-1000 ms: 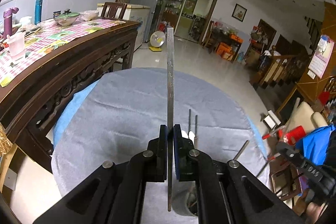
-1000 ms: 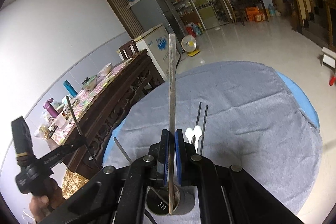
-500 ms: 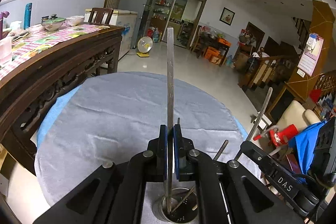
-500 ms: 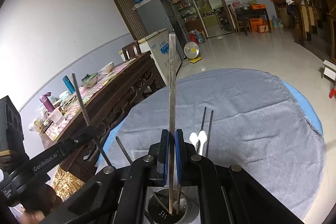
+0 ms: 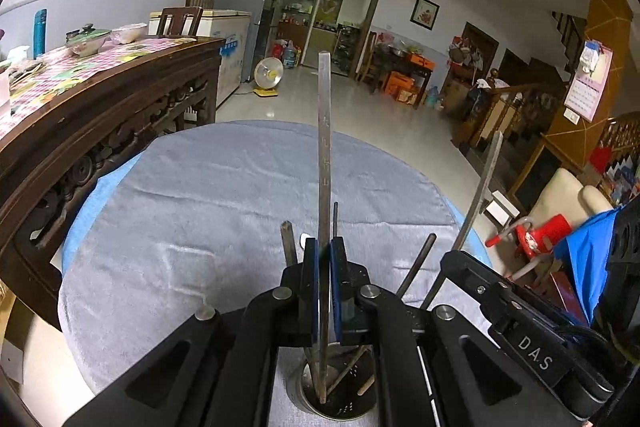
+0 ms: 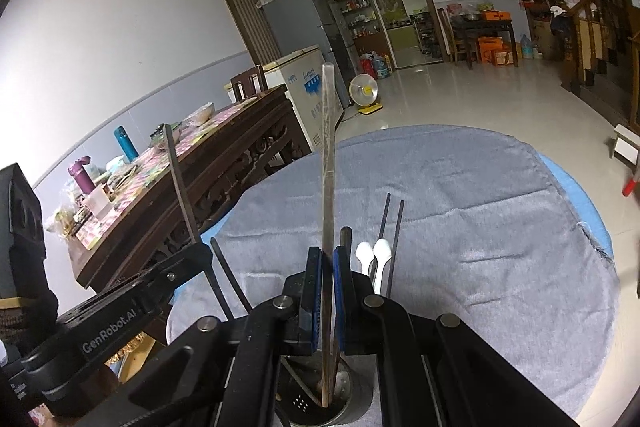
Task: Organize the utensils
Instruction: 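Lower both chopsticks into the metal cup with both tools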
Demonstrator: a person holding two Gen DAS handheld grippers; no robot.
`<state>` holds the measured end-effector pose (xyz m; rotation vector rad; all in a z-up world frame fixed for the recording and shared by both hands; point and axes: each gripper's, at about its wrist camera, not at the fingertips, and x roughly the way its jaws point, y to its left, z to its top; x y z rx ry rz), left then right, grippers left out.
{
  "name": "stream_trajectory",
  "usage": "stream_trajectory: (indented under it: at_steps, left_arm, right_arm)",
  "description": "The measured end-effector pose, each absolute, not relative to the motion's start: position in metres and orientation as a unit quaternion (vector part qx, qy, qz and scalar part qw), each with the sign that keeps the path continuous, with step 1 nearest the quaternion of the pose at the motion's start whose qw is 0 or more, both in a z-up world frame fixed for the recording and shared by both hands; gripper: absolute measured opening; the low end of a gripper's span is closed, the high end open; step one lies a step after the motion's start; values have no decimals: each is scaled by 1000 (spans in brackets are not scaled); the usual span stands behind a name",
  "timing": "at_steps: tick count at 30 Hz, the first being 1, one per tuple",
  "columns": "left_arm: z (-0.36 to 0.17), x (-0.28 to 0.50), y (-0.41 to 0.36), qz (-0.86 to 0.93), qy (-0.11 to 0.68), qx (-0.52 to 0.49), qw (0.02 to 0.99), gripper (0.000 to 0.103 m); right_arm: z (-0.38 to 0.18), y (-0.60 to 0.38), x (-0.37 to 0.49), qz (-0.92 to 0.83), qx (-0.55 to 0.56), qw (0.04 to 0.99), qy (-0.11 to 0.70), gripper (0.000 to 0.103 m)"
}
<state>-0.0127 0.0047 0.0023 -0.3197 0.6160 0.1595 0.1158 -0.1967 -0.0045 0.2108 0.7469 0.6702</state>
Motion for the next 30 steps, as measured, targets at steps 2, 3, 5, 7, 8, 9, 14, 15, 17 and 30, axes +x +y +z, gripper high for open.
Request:
stream_trajectory:
  at_steps: [2,3,5,7,8,9,14,15,17,30]
  left_arm:
    - [2,-11,5,78,302,-152,938,6]
    - [1,-11,4,78,303,-150,938,6]
    - [0,-12,1,78,303,-145,938,6]
    - [-2,-12,-1,79,305,-140,939,6]
    - [-3,-12,-2,78,306,-140,938,6]
    - [-4,-12,-3,77,308,-138,938,6]
    - [-9,-13,-8,78,313,-128,938,6]
    - [-10,-14,-9,78,313,-127,938,6]
    - [-12,-14,-10,77,316,-126,937,6]
    - [-21,-15,-17,73,325,-117,936,6]
  right_arm:
    - [-5,-197,115,320,99,871,358,7]
    - [-6,-197,114,320,99,871,359,7]
    - [-7,-197,113,318,96,872,360,7]
    - [-8,-196,112,318,93,872,359,7]
    - [-9,-196,111,318,92,872,360,7]
    - [-10,-195,110,319,91,872,361,7]
    - [-16,-193,106,319,85,871,365,7]
    - [-17,-193,105,319,82,871,365,7]
    - [-19,-192,105,319,81,870,366,7]
    - [-28,-189,101,321,71,867,374,7]
